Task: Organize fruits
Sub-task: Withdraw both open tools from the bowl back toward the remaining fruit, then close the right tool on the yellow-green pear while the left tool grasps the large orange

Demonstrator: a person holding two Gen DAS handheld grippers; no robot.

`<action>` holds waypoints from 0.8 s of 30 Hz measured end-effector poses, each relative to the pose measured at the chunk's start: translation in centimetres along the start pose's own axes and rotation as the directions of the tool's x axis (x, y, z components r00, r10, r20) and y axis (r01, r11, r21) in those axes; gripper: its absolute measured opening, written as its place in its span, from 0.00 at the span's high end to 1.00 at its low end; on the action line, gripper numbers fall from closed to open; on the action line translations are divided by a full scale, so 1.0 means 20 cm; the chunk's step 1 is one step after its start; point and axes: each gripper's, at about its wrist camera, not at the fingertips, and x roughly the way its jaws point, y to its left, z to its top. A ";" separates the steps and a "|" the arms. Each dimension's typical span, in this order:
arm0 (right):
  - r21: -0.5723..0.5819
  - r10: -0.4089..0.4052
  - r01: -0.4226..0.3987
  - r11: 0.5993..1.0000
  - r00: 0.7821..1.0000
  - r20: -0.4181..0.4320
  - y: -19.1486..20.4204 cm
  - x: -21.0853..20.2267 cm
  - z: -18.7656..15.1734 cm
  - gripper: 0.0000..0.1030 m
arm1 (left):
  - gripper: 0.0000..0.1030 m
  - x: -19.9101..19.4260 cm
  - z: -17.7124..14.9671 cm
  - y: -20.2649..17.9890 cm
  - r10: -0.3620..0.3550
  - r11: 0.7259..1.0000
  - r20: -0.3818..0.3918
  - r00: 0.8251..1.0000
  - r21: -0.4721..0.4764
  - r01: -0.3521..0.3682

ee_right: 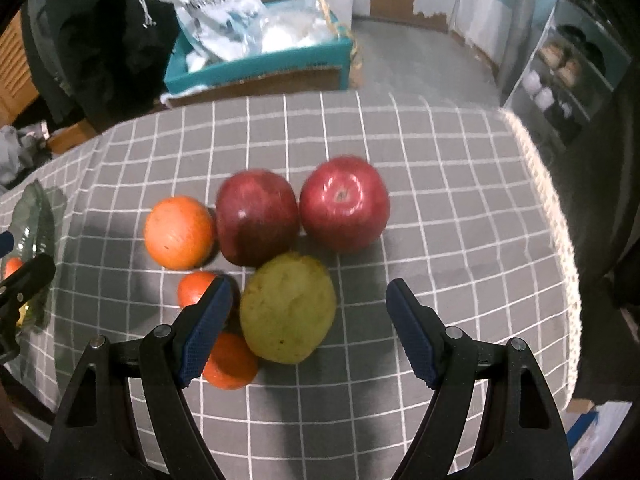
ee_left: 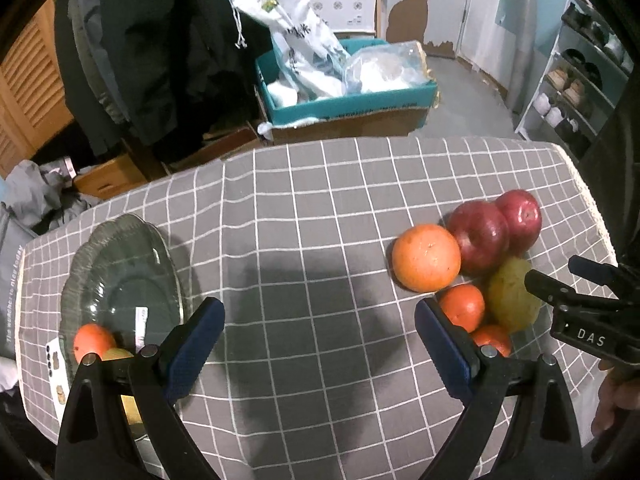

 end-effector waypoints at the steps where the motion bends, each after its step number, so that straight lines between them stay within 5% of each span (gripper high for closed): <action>1: 0.001 0.000 0.000 1.000 1.000 -0.011 0.00 0.02 0.00 0.24 | 0.06 0.02 0.00 0.00 0.003 1.000 -0.007 1.000 0.000 -0.003; 24: 0.055 0.096 -0.089 0.995 0.986 -0.137 -0.01 0.29 -0.05 0.26 | 0.06 0.19 -0.01 -0.07 -0.017 1.000 -0.068 0.998 0.007 0.017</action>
